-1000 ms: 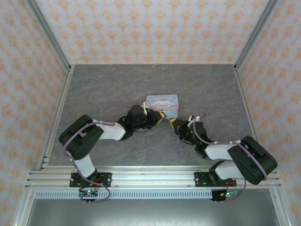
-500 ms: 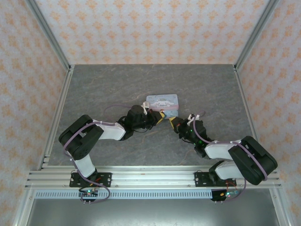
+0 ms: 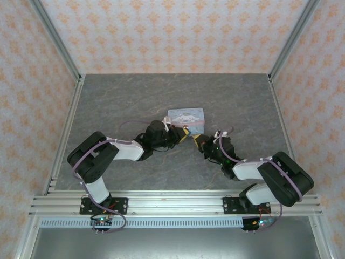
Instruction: Unlock a padlock with a key
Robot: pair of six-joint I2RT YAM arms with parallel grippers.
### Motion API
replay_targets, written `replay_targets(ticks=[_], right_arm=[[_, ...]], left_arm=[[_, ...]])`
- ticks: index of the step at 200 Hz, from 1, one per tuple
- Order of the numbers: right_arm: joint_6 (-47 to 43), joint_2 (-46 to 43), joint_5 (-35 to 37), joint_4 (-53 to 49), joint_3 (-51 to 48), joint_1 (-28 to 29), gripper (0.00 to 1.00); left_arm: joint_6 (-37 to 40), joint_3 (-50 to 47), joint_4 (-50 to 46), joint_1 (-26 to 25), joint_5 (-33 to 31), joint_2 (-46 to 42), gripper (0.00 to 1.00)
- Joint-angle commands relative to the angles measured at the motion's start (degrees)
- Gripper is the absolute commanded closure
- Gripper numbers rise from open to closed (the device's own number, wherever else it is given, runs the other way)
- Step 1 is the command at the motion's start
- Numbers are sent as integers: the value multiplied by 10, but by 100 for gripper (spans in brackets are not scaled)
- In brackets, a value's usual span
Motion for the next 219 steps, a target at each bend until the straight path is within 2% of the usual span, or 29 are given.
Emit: replay_targets(ticks=[1, 219], right_arm=[[5, 6, 4, 20, 16, 3, 100], [6, -8, -8, 15, 30, 4, 100]], left_arm=[[-4, 15, 32, 5, 2, -15, 100], [-2, 19, 23, 4, -6, -10, 100]])
